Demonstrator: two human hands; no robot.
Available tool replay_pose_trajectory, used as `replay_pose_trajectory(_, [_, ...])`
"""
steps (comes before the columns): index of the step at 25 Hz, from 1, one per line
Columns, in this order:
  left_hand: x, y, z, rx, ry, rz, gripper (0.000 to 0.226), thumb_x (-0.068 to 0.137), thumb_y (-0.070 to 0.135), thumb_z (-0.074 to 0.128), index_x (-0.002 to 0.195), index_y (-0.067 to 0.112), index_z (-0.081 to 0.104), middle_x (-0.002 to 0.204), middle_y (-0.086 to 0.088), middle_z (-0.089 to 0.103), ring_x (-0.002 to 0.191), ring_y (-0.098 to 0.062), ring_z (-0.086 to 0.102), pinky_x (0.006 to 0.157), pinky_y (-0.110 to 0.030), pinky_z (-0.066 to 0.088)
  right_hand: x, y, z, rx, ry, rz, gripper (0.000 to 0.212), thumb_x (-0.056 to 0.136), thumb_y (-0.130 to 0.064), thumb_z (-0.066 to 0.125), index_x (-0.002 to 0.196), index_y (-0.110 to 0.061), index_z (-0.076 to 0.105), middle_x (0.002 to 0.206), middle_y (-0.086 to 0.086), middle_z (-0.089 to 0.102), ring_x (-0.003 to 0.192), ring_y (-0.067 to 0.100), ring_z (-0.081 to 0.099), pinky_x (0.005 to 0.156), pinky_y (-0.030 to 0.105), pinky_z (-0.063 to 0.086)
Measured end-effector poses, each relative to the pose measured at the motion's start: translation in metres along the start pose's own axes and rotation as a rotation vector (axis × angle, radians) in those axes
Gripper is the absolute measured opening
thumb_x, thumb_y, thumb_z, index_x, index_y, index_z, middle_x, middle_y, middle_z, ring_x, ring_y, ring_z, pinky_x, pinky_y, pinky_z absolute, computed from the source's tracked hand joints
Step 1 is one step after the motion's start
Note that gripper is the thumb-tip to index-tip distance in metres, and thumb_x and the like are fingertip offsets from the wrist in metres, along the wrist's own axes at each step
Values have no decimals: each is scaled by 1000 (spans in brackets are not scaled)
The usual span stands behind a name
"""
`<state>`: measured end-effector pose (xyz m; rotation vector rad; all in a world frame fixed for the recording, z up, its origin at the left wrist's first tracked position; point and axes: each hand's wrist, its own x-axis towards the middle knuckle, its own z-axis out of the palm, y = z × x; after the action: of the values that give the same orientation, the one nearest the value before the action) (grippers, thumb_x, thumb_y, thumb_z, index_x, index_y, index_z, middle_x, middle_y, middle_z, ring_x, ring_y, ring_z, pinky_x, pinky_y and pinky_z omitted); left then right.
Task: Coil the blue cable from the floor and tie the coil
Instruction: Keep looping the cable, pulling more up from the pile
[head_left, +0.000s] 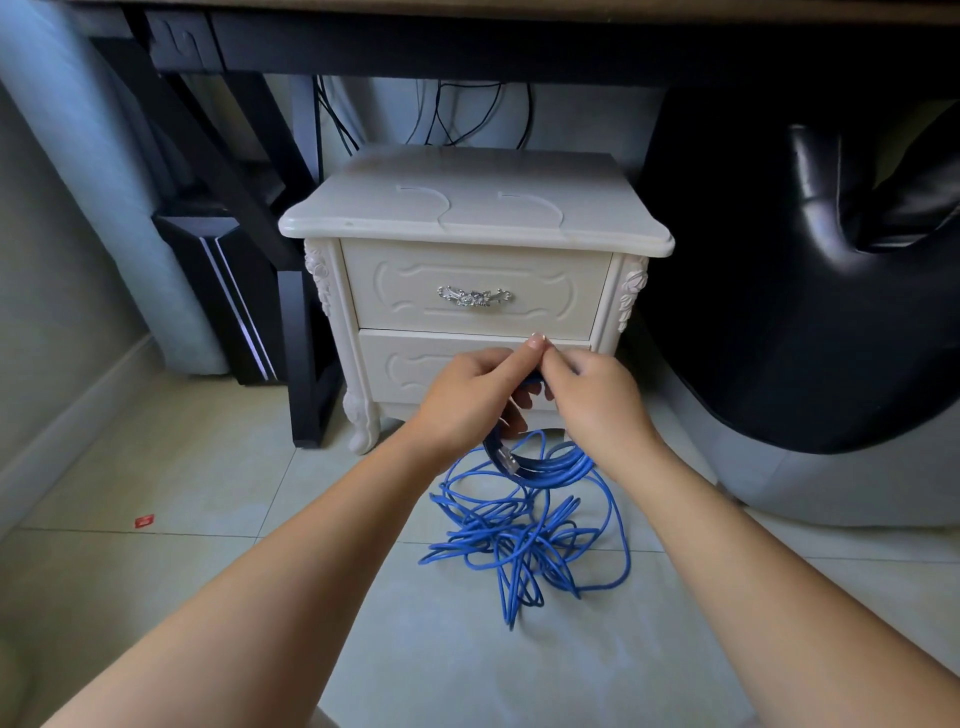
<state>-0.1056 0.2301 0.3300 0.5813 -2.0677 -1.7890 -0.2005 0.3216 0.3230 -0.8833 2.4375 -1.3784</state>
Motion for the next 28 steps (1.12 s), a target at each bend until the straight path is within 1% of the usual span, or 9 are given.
replay_pose_trajectory(3, [-1, -1, 3, 160, -22, 11, 51, 92, 58, 47, 68, 17, 63, 52, 7, 51, 46, -17, 48, 54, -27, 44, -1, -4, -1, -65, -6, -34, 56, 102, -47, 34, 58, -21, 55, 57, -7, 58, 67, 22, 55, 67, 35, 43])
replay_pose_trajectory(7, [6, -8, 4, 81, 71, -4, 53, 89, 60, 55, 74, 10, 65, 52, 2, 36, 44, -16, 35, 53, -30, 34, 1, -5, 1, 339, -29, 113, 48, 100, -47, 41, 71, -16, 63, 42, -11, 46, 44, 11, 39, 51, 27, 32])
replay_pose_trajectory(9, [9, -9, 3, -2, 151, -30, 51, 88, 59, 57, 69, 11, 55, 52, 2, 36, 43, -16, 34, 53, -30, 33, 1, -6, -5, 441, -122, 155, 47, 97, -52, 47, 84, -11, 67, 47, -3, 48, 43, 13, 43, 48, 26, 39])
replay_pose_trajectory(11, [10, -7, 1, -68, 234, -45, 48, 90, 56, 57, 65, 15, 49, 50, 5, 37, 42, -15, 35, 55, -31, 34, 2, -4, -12, 395, -210, 112, 48, 93, -56, 50, 81, -12, 66, 53, 3, 61, 53, 16, 57, 60, 30, 51])
replay_pose_trajectory(14, [13, -4, -5, -156, 316, -45, 48, 90, 56, 56, 66, 17, 44, 48, 6, 34, 40, -13, 32, 56, -31, 32, 2, 3, -17, 158, -297, 15, 37, 87, -55, 60, 84, -18, 67, 74, -3, 75, 76, 12, 69, 85, 31, 50])
replay_pose_trajectory(19, [13, 0, -6, -260, 400, -22, 48, 92, 55, 53, 65, 19, 38, 47, 8, 30, 39, -11, 29, 52, -31, 27, 2, 2, -20, 172, -347, 40, 18, 87, -38, 68, 92, -20, 66, 80, -9, 76, 70, 11, 67, 67, 27, 47])
replay_pose_trajectory(22, [11, 3, -3, -329, 450, -23, 48, 94, 55, 49, 65, 18, 39, 41, 12, 32, 36, -8, 33, 53, -30, 30, 1, 1, -14, 425, -347, 123, 20, 90, -36, 66, 98, -19, 67, 89, 1, 77, 82, 16, 70, 75, 32, 54])
replay_pose_trajectory(25, [9, 1, 4, -403, 455, -22, 47, 96, 54, 47, 66, 18, 40, 40, 13, 32, 36, -8, 33, 55, -31, 30, -1, 0, -7, 689, -308, 202, 14, 94, -27, 62, 92, -13, 63, 76, 4, 73, 71, 20, 69, 75, 40, 55])
replay_pose_trajectory(28, [8, -1, 15, -482, 384, -29, 46, 99, 50, 43, 66, 19, 39, 43, 11, 30, 39, -10, 34, 55, -31, 32, 1, 2, -1, 789, -129, 170, 19, 95, -23, 61, 81, -14, 54, 48, -5, 47, 49, 14, 48, 65, 35, 49])
